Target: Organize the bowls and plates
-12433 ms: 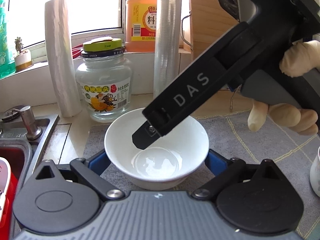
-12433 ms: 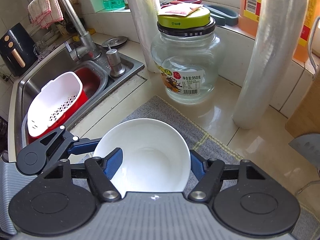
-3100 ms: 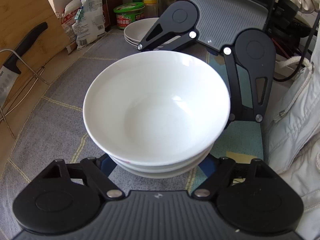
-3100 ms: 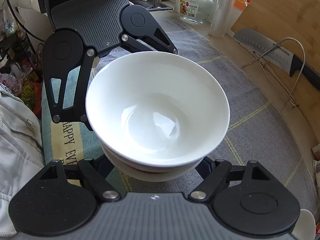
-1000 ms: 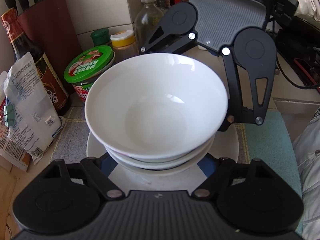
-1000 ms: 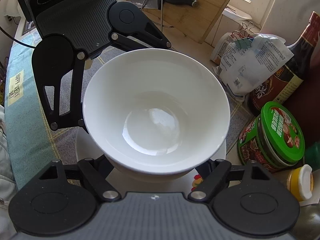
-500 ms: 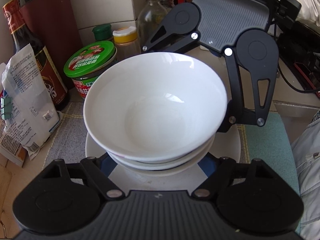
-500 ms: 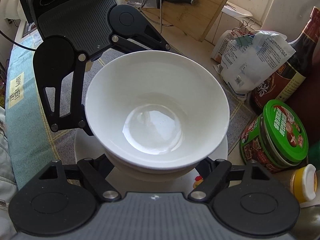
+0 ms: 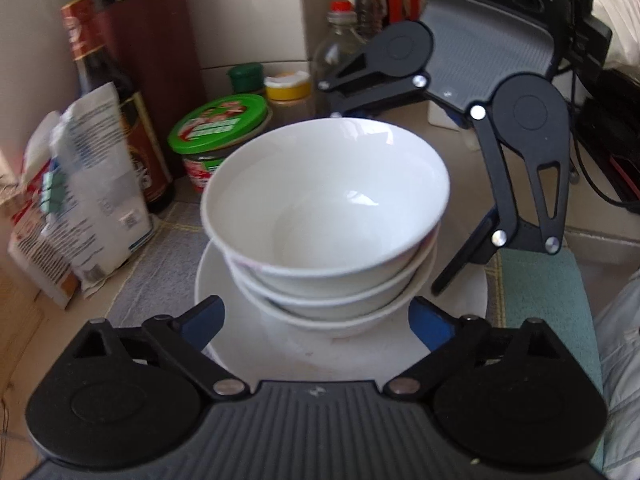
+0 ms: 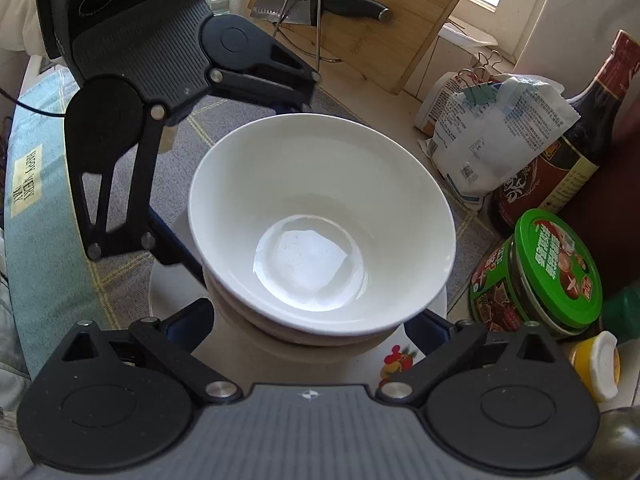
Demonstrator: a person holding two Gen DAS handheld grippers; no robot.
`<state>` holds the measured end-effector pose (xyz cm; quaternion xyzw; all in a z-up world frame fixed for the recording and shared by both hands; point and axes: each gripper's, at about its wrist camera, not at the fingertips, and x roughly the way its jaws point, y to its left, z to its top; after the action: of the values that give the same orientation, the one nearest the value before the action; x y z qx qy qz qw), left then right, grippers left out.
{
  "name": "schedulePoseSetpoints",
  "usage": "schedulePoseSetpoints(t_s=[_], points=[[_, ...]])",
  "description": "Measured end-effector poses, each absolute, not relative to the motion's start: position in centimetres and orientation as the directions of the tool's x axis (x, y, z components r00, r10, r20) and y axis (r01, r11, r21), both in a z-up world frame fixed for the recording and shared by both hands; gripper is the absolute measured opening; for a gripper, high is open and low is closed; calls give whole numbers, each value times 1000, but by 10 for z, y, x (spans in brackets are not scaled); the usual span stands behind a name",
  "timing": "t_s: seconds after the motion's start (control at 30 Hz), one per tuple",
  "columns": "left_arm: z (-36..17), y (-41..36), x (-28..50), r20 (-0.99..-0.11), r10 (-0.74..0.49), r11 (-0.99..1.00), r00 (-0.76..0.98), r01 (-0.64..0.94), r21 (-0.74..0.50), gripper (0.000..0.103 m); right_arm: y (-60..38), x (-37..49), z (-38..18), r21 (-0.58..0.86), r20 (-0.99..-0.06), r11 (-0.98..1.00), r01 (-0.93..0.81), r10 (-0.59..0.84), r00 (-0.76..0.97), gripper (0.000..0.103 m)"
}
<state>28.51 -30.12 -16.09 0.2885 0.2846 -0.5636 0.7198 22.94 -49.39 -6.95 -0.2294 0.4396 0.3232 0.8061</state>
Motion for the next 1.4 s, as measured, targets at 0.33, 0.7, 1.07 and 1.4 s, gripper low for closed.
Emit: schedulePoseSetpoints(t_s=[0.33, 0.7, 1.07, 1.4], points=[[-123, -225, 259, -554, -686, 499, 471, 859, 112, 102, -491, 203, -52, -164, -860, 732, -661, 222, 460, 103], [-108, -182, 221, -466, -692, 592, 552, 803, 71, 102, -434, 163, -46, -202, -886, 955, -219, -82, 457, 103], [-92, -154, 192, -532, -619, 671, 578, 741, 23, 102, -394, 95, -19, -184, -823, 918, 351, -339, 456, 103], [-81, -161, 179, -609, -479, 776, 632, 629, 42, 102, -383, 59, 5, -62, -758, 850, 523, -381, 529, 103]])
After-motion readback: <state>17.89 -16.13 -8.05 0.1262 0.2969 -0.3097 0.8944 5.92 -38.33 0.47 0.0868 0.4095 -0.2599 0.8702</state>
